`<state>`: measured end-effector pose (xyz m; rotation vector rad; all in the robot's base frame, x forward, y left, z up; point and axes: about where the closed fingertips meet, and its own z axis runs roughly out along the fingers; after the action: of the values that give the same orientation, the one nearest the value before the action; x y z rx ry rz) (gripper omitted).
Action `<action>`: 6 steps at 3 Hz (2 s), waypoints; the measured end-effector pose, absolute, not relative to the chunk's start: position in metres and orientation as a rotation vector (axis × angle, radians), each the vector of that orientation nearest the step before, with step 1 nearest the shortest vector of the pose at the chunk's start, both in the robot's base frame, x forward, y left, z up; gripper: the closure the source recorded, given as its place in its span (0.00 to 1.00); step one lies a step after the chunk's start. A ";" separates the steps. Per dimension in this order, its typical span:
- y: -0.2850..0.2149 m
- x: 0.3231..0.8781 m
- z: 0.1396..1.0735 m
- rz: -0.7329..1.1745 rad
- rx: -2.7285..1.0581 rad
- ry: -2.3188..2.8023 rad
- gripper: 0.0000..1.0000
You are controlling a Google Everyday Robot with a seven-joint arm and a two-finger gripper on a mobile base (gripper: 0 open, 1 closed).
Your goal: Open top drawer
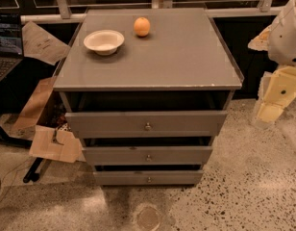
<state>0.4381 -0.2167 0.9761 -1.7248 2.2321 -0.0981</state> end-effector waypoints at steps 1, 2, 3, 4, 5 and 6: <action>-0.217 0.438 0.976 -0.098 -1.725 2.232 0.00; -0.212 0.434 0.966 -0.040 -1.643 2.207 0.00; -0.204 0.417 0.922 0.140 -1.450 2.212 0.00; -0.186 0.417 0.884 0.273 -1.268 2.193 0.00; -0.166 0.432 0.854 0.316 -1.129 2.180 0.00; -0.144 0.463 0.833 0.343 -1.058 2.155 0.00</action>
Offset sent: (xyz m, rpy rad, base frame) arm -0.0185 0.0159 -0.0438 0.3676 -0.1200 -0.1184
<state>0.4628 -0.1437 0.8330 -1.0579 2.1549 0.3429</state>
